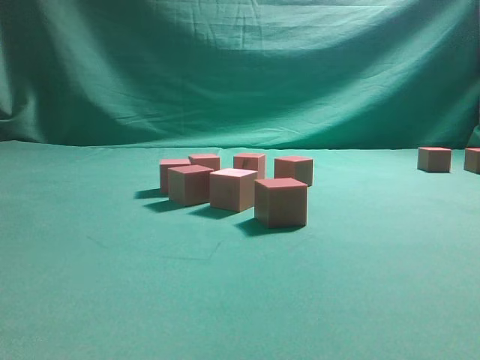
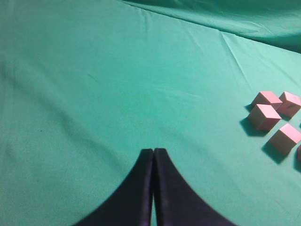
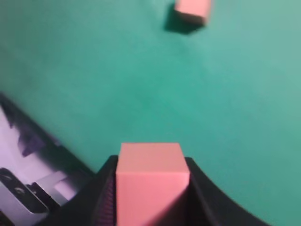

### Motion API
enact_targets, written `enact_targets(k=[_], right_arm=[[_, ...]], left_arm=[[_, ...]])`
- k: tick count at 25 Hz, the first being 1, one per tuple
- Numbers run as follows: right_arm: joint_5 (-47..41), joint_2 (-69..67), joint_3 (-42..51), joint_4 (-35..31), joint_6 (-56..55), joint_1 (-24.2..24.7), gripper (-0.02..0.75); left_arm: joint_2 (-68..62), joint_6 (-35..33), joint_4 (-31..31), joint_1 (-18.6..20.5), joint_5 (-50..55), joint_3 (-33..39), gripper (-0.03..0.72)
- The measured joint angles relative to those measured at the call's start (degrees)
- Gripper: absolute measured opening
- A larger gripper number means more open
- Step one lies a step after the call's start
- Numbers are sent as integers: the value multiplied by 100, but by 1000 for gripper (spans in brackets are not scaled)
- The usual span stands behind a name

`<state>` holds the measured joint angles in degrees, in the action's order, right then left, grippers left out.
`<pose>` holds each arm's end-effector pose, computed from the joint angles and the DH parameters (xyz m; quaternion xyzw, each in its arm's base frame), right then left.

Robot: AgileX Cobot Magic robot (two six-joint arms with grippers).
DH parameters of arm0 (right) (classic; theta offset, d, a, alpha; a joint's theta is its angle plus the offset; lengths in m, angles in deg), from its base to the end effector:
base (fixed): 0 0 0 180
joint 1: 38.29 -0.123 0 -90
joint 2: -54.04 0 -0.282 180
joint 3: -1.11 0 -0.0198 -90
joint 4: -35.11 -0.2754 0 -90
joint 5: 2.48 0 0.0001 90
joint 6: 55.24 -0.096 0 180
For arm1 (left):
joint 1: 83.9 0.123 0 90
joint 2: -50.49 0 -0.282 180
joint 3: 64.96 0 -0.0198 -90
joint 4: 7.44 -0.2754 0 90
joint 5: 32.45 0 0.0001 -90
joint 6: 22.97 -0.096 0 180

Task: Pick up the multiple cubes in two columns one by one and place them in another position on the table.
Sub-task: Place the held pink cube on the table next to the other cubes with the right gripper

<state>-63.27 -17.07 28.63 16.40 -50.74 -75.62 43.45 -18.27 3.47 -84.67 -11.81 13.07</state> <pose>0.1573 0.1537 0.2825 -0.2973 0.9257 0.1973 0.1256 0.0850 -0.0076 0.1755 -0.0779 0.7913 -0.1090 0.5966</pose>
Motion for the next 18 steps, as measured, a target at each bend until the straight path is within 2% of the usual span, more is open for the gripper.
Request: enact_targets(k=[5, 18], right_arm=[[749, -588, 0, -80, 260, -450, 272], [593, -3059, -1070, 202, 650, -472, 272]], left_arm=[[0, 0, 0, 0, 0, 0, 0], [0, 0, 0, 0, 0, 0, 0]])
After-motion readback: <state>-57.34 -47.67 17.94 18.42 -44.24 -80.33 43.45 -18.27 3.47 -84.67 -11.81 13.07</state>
